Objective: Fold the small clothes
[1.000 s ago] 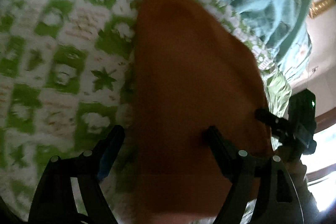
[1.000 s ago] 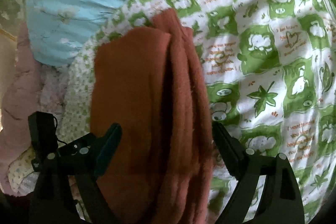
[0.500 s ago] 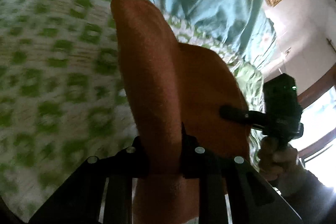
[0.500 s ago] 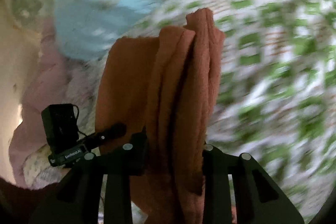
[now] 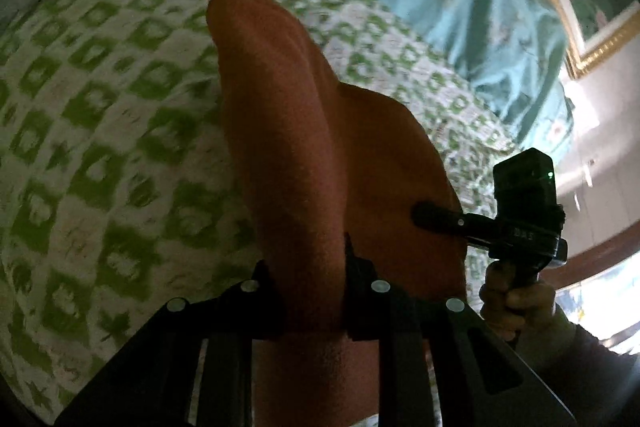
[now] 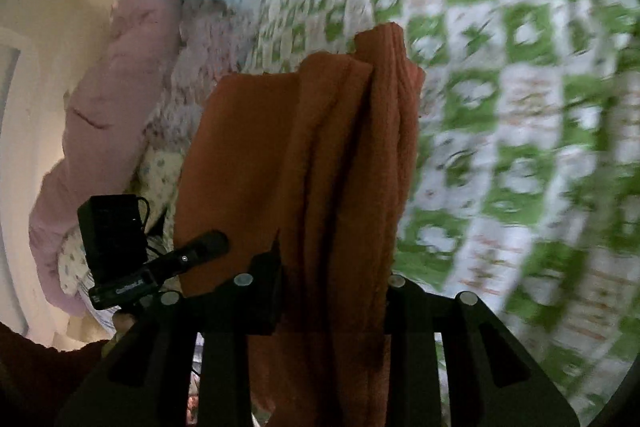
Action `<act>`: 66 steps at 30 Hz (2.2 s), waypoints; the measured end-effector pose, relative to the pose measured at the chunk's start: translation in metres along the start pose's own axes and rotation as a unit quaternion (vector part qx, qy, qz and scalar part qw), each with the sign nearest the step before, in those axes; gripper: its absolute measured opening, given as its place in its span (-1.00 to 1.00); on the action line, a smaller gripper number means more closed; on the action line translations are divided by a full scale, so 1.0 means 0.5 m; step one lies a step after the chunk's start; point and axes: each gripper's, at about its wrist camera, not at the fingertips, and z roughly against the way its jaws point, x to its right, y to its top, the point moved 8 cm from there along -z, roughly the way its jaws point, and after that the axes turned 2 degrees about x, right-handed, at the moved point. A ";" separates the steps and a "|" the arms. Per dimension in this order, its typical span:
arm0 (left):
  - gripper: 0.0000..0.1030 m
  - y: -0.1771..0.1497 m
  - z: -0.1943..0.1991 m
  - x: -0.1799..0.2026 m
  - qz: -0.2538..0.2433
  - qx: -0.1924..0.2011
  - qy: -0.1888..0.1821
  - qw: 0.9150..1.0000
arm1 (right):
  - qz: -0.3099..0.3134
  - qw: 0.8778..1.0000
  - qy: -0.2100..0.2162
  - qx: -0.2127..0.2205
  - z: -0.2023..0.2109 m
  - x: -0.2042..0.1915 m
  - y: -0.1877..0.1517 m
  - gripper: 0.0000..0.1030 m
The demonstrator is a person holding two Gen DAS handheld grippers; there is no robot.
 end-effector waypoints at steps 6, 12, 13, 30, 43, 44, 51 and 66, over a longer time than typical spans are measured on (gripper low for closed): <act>-0.57 -0.019 -0.019 -0.051 0.008 -0.004 0.013 1.000 | 0.000 1.000 -0.023 -0.004 -0.036 0.003 0.002 -0.42; -0.11 -0.012 -0.035 -0.042 -0.006 -0.016 0.056 0.998 | -0.013 0.996 -0.091 -0.016 -0.020 0.036 -0.008 0.07; -0.07 -0.007 -0.022 -0.049 -0.004 -0.011 0.062 0.998 | -0.009 0.995 -0.104 -0.006 -0.005 0.036 -0.007 0.14; 0.07 0.053 -0.028 -0.096 0.033 -0.001 0.109 0.993 | -0.028 0.992 -0.110 0.063 0.013 0.010 0.047 -0.80; 0.26 0.087 -0.060 -0.101 0.039 -0.010 0.112 0.993 | 0.031 0.987 -0.147 0.052 0.021 0.018 0.083 -0.81; 0.28 0.102 -0.067 -0.104 0.040 -0.007 0.110 0.993 | 0.026 0.987 -0.147 0.054 0.022 0.024 0.080 -0.81; -0.76 0.237 -0.122 -0.128 0.036 0.020 0.107 0.993 | 0.025 0.985 -0.153 0.071 0.032 0.029 0.087 -0.81; -0.22 0.188 -0.050 -0.104 -0.037 0.016 0.148 0.988 | 0.007 0.981 -0.176 0.079 0.080 0.036 0.065 -0.61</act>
